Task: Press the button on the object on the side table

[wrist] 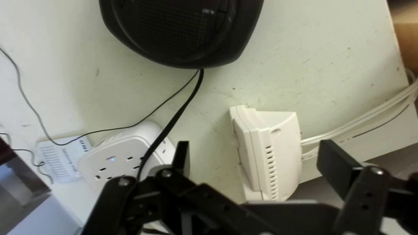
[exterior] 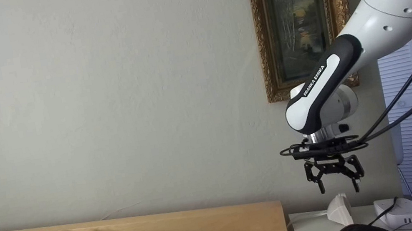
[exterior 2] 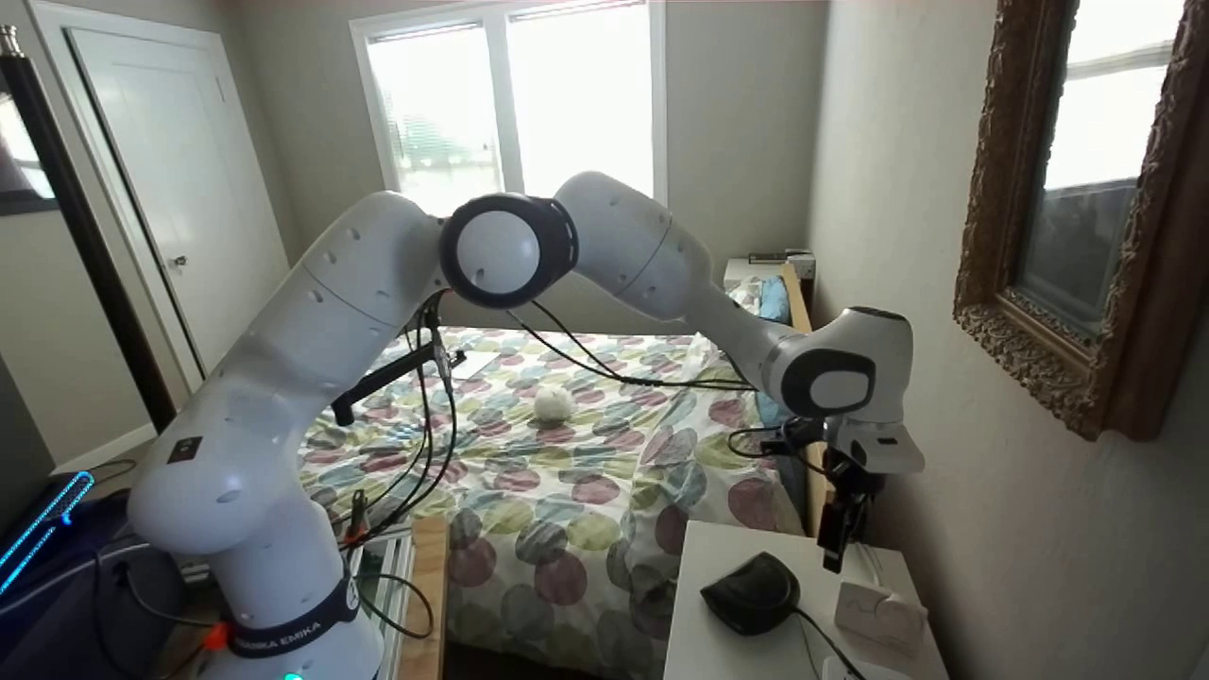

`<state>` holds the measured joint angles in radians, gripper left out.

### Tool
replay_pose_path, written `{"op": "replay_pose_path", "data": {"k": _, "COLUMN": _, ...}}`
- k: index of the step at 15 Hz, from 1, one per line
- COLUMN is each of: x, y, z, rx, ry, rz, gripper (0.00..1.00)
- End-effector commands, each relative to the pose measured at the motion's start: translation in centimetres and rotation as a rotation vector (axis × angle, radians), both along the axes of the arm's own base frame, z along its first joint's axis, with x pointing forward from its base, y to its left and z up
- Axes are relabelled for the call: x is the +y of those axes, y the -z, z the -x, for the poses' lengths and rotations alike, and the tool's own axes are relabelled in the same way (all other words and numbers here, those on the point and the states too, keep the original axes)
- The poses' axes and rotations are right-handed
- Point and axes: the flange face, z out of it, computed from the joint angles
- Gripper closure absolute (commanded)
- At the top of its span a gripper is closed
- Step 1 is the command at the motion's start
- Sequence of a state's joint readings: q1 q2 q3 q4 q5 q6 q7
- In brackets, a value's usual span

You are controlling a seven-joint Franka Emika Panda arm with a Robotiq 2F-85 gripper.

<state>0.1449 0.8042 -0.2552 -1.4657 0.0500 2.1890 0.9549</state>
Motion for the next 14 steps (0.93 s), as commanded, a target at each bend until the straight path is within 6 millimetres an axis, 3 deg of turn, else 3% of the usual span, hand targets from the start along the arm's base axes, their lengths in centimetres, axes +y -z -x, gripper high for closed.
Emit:
{"op": "replay_pose_path", "data": {"k": 1, "x": 1.5, "y": -3.4, "z": 1.8, "rx": 0.036, "ry": 0.159, "rz": 0.120, "gripper": 0.00}}
{"op": "replay_pose_path", "data": {"k": 7, "x": 3.9, "y": -8.6, "z": 5.0, "rx": 0.232, "ry": 0.257, "rz": 0.172, "gripper": 0.00}}
{"op": "replay_pose_path", "data": {"k": 14, "x": 4.2, "y": -13.8, "z": 6.2, "rx": 0.173, "ry": 0.011, "rz": 0.142, "gripper": 0.00}}
